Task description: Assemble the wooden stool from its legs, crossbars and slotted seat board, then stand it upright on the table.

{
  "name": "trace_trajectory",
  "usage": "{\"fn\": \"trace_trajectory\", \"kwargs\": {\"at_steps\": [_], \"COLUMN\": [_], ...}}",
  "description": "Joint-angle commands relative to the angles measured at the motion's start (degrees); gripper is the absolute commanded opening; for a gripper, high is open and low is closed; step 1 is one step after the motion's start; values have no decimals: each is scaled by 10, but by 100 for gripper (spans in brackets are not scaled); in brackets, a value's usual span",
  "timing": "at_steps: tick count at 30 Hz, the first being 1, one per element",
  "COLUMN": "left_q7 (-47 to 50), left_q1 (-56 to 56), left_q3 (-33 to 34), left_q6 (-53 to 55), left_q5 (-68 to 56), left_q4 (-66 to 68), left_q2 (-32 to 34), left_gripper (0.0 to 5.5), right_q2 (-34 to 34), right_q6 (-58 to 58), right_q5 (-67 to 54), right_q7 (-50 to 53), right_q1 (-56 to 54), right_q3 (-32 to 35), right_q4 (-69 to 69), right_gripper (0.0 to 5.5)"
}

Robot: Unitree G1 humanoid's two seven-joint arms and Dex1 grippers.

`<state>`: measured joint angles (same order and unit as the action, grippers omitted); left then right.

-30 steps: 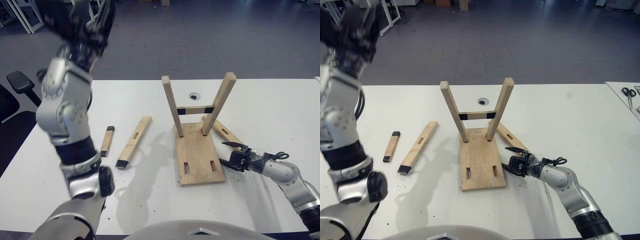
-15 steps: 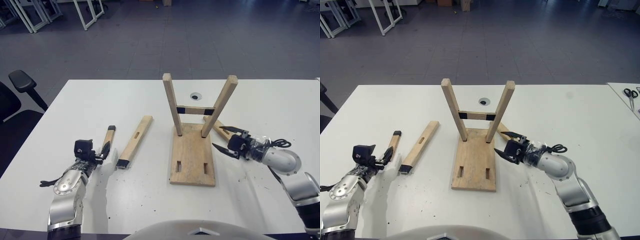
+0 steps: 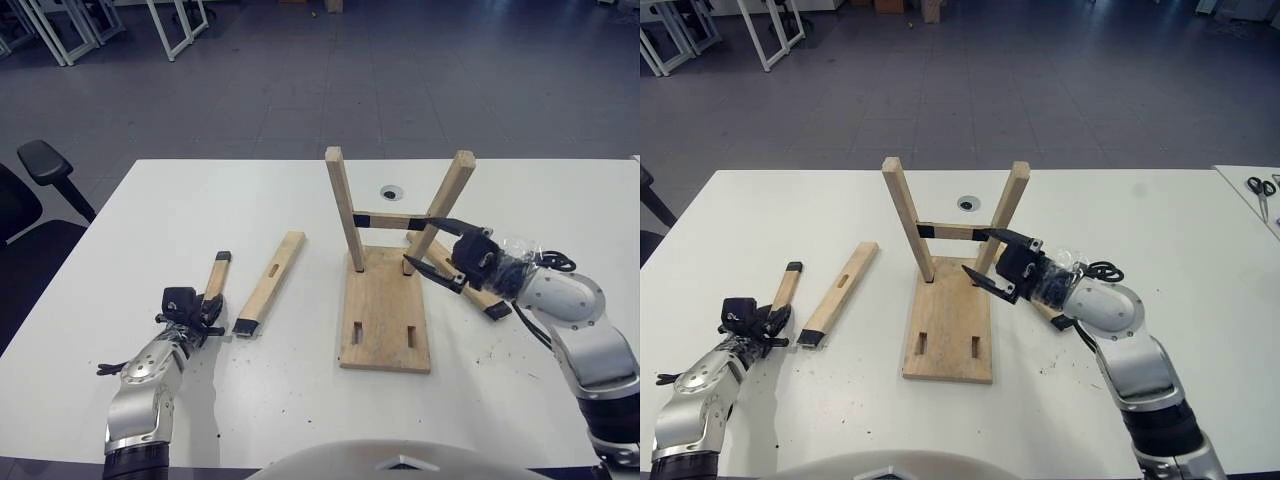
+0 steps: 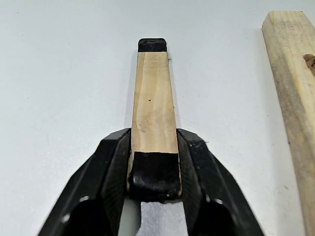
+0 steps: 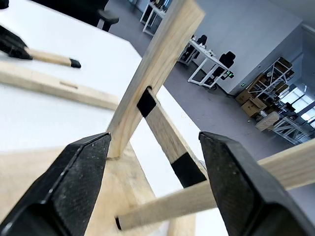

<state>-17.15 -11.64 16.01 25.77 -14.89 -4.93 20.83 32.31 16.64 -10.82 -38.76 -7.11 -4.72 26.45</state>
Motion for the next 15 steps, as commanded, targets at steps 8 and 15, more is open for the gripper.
{"fn": "trace_trajectory", "kwargs": {"at_steps": [8,15], "left_q7": [5,-67], "left_q1": [116,248], "left_q3": [-30,-144], "left_q6": [-338,-307], "left_q5": [56,46], "left_q4": [-90,-200], "left_q2": [-16,2], "left_gripper": [132,132], "right_q2": [-110,-137], "right_q6": [279,333], "right_q5": [-381,-683], "right_q7": [112,232], "right_q1": [-58,-125], "right_q3": [136,205], "right_q4": [56,6], "right_gripper": [438,438]}}
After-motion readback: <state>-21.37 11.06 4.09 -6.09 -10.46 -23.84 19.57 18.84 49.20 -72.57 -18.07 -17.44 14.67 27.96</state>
